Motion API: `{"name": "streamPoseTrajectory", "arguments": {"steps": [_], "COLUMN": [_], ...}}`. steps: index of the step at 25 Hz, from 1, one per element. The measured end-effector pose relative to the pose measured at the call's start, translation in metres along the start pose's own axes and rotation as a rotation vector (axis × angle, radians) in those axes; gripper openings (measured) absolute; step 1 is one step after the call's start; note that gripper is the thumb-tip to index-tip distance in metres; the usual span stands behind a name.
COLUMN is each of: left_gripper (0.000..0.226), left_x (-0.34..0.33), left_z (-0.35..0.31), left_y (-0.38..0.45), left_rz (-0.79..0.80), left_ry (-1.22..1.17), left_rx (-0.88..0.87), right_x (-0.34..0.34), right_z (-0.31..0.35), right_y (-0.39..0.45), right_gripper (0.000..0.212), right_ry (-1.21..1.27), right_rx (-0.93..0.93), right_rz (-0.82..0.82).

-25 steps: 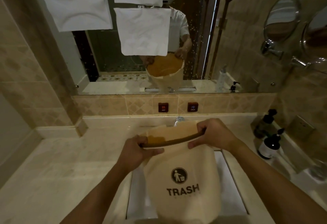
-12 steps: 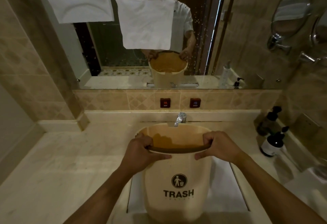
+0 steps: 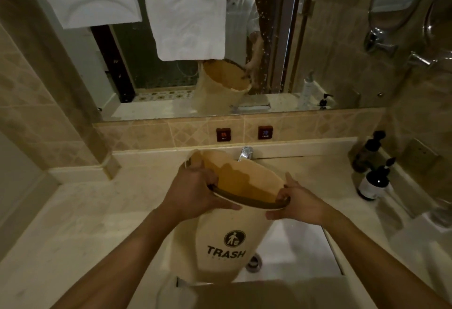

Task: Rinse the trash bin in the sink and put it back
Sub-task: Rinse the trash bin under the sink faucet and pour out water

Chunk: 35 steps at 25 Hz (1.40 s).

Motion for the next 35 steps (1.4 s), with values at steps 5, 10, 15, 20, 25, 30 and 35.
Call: {"name": "streamPoseTrajectory", "arguments": {"steps": [5, 10, 15, 20, 25, 30, 35], "left_gripper": [0.059, 0.056, 0.050, 0.050, 0.054, 0.050, 0.046], "left_x": [0.014, 0.013, -0.001, -0.010, -0.017, -0.022, -0.022], "left_z": [-0.020, -0.031, -0.035, -0.030, -0.030, -0.033, -0.033], "left_y": [0.027, 0.043, 0.041, 0.042, 0.054, 0.065, 0.073], "left_rz": [0.233, 0.510, 0.643, 0.736, 0.797, 0.903, 0.950], "left_ry": [0.419, 0.594, 0.620, 0.639, 0.655, 0.642, 0.608], "left_rx": [-0.239, -0.210, -0.190, -0.182, -0.200, -0.148, -0.093], "right_x": [-0.048, -0.098, -0.140, -0.161, -0.180, -0.188, -0.197], "right_z": [-0.006, -0.012, -0.006, -0.006, -0.010, -0.012, -0.008], "right_y": [0.014, 0.031, 0.029, 0.033, 0.043, 0.047, 0.053], "right_gripper": [0.095, 0.086, 0.109, 0.117, 0.113, 0.094, 0.124], "right_ry": [0.083, 0.453, 0.692, 0.819, 0.988, 1.054, 1.089], "right_rx": [0.025, -0.014, -0.026, -0.042, -0.154, -0.133, -0.074], "right_rz": [0.149, 0.282, 0.388, 0.454, 0.509, 0.531, 0.584]}}
Point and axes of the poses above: each hand's wrist, its own y-axis towards the middle knuckle, its own x-axis out of the back of the hand, z = x × y, the point moved 2 cm from there along y, towards the middle knuckle, and after that the axes turned 3 degrees about z, right-handed, at the moved point
